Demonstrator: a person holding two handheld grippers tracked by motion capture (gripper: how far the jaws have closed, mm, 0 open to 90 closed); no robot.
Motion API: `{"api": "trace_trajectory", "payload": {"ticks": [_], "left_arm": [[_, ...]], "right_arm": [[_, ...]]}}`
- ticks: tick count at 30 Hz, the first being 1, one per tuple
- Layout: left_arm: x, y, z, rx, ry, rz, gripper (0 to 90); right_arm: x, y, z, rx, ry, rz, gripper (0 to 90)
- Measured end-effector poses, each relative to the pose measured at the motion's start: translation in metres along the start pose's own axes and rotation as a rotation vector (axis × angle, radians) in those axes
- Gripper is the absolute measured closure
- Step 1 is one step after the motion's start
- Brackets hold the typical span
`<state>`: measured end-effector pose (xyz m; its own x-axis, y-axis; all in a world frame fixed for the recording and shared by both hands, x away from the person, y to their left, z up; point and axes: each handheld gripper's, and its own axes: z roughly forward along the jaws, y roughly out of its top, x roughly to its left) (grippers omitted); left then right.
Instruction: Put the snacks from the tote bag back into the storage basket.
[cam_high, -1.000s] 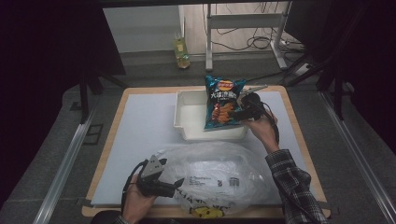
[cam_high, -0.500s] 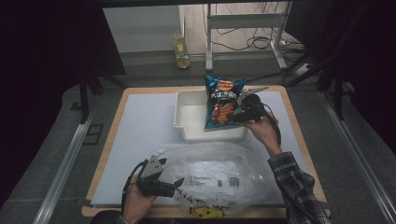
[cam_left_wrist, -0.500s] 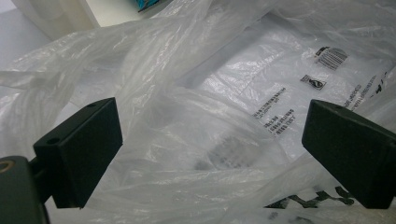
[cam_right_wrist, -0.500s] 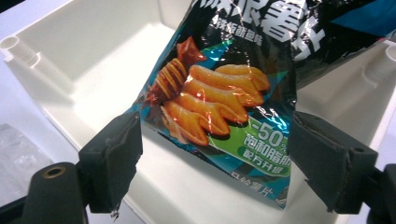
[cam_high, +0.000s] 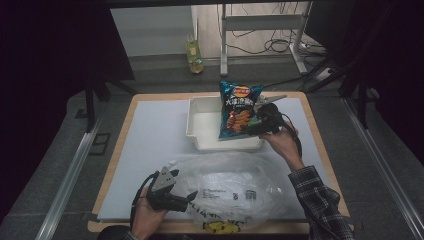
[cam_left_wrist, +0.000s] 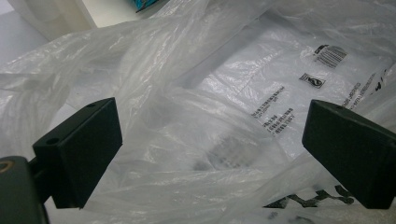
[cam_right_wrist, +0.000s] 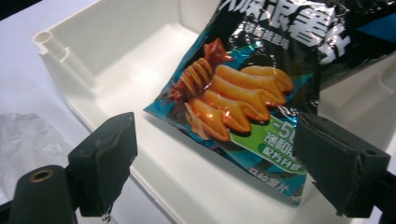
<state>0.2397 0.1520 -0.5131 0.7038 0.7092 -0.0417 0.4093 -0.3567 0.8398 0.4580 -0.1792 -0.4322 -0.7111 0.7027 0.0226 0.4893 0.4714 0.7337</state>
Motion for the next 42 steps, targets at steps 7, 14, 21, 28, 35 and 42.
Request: {"api": "trace_trajectory", "payload": {"ticks": [7, 14, 21, 28, 35, 42], "left_arm": [[-0.001, 0.000, 0.000, 0.000, 0.002, 0.003, 4.4], [-0.001, 0.000, 0.000, -0.002, 0.005, 0.014, 4.8], [-0.004, 0.000, 0.001, -0.001, 0.007, 0.038, 5.0], [-0.004, 0.000, 0.001, 0.004, 0.009, 0.047, 5.5], [-0.004, 0.000, 0.001, 0.001, 0.011, 0.045, 5.4], [-0.004, 0.000, 0.000, 0.000, 0.005, 0.037, 5.4]], "right_arm": [[0.006, -0.003, -0.003, -0.010, 0.017, -0.018, 12.5], [0.013, -0.008, -0.006, -0.014, 0.028, -0.035, 10.7], [0.017, -0.013, -0.010, -0.018, 0.040, -0.042, 9.9], [0.020, -0.017, -0.015, -0.023, 0.052, -0.038, 9.9], [0.027, -0.020, -0.022, -0.039, 0.063, -0.045, 9.8], [0.031, -0.026, -0.026, -0.045, 0.067, -0.053, 9.8]]}}
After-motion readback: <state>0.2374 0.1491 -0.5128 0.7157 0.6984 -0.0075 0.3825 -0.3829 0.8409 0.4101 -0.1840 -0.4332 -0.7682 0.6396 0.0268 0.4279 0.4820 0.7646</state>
